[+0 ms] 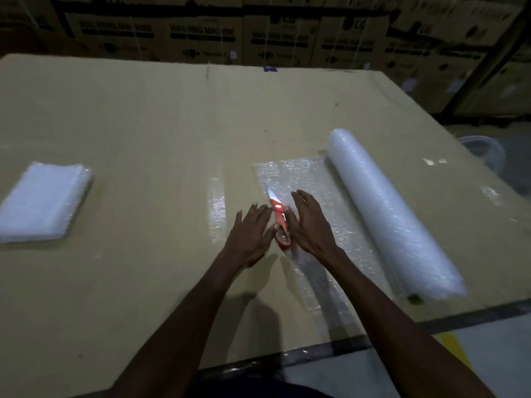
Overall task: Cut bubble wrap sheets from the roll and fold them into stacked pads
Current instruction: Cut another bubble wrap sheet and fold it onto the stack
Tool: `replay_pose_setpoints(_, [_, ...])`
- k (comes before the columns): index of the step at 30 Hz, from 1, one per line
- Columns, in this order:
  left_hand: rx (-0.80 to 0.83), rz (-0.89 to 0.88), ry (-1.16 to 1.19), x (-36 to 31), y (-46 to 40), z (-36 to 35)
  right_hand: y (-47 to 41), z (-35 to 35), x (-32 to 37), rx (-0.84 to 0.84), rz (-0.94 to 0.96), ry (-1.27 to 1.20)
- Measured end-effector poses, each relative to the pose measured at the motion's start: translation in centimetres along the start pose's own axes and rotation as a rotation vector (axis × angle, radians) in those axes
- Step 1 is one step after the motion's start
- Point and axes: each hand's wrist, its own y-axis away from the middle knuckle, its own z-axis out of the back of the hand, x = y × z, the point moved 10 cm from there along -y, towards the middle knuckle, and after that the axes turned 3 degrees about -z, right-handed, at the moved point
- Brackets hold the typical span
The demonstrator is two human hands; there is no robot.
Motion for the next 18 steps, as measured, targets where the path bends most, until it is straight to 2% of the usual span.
replay_pose_setpoints(4, [0.059, -0.004, -0.047, -5.9, -3.5, -4.0, 0.6, 4.9, -5.6, -0.132, 0.038, 0.296])
replay_pose_setpoints(8, [0.123, 0.054, -0.098, -7.4, -5.1, -7.1, 0.7, 8.1, -11.4, -0.039, -0.096, 0.603])
replay_pose_setpoints(11, [0.099, 0.043, -0.14, -6.6, -4.9, -7.2, 0.9, 8.9, -14.7, 0.06, -0.219, 0.68])
replay_pose_setpoints(18, [0.075, -0.027, -0.2, -1.8, -3.7, -5.0, 0.8, 7.3, -14.1, 0.09, -0.233, 0.767])
